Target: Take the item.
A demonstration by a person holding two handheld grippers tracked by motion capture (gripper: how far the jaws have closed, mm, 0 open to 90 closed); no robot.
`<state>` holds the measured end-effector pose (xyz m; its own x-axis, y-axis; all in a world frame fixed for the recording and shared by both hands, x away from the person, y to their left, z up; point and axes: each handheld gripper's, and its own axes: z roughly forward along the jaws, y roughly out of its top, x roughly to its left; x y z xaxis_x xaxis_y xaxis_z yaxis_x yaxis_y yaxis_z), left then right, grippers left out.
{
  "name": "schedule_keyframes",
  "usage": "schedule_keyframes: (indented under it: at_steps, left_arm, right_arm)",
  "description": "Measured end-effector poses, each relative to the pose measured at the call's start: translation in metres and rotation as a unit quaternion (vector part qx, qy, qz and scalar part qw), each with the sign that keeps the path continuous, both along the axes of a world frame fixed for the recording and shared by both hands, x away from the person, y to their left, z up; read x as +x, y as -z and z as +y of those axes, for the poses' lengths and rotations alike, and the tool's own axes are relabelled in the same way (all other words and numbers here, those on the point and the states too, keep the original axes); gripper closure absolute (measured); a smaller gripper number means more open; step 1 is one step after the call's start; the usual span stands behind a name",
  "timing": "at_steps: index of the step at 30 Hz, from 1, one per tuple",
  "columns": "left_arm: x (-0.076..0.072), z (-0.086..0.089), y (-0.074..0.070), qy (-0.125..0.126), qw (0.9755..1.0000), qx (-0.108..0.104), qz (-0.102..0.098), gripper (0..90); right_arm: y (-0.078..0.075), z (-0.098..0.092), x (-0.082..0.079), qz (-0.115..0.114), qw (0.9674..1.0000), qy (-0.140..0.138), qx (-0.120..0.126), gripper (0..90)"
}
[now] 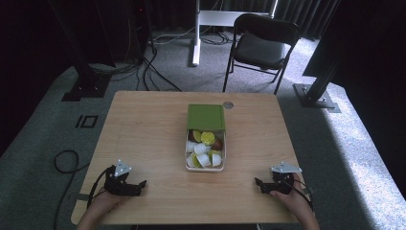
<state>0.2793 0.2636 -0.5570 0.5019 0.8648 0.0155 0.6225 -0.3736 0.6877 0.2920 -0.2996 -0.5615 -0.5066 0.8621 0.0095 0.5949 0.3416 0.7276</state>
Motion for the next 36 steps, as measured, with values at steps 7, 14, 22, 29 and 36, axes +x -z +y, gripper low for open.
schedule_keyframes:
  at_steps: [7, 14, 22, 29, 36]
  left_arm:
    - [0.0, 0.0, 0.0, 0.0, 1.0, 0.0, 0.0, 1.5]
    - [-0.001, 0.0, 0.0, -0.002, 1.0, -0.001, 0.0, 1.5]
    - [-0.002, 0.0, 0.0, -0.001, 1.0, 0.0, 0.0, 1.5]
    - [-0.002, 0.0, 0.0, -0.001, 1.0, 0.001, 0.0, 1.5]
    - [-0.004, 0.0, 0.0, -0.003, 1.0, 0.0, 0.0, 1.5]
  right_arm:
    - [0.0, 0.0, 0.0, 0.0, 1.0, 0.0, 0.0, 12.2]
    - [0.0, 0.0, 0.0, 0.0, 1.0, 0.0, 0.0, 12.2]
    - [0.0, 0.001, 0.0, 0.0, 1.0, 0.004, 0.0, 12.3]
    - [-0.001, 0.007, 0.004, -0.008, 0.9998, 0.021, 0.001, 14.3]
    - [-0.014, 0.015, 0.009, -0.024, 0.9991, 0.022, 0.027, 14.4]
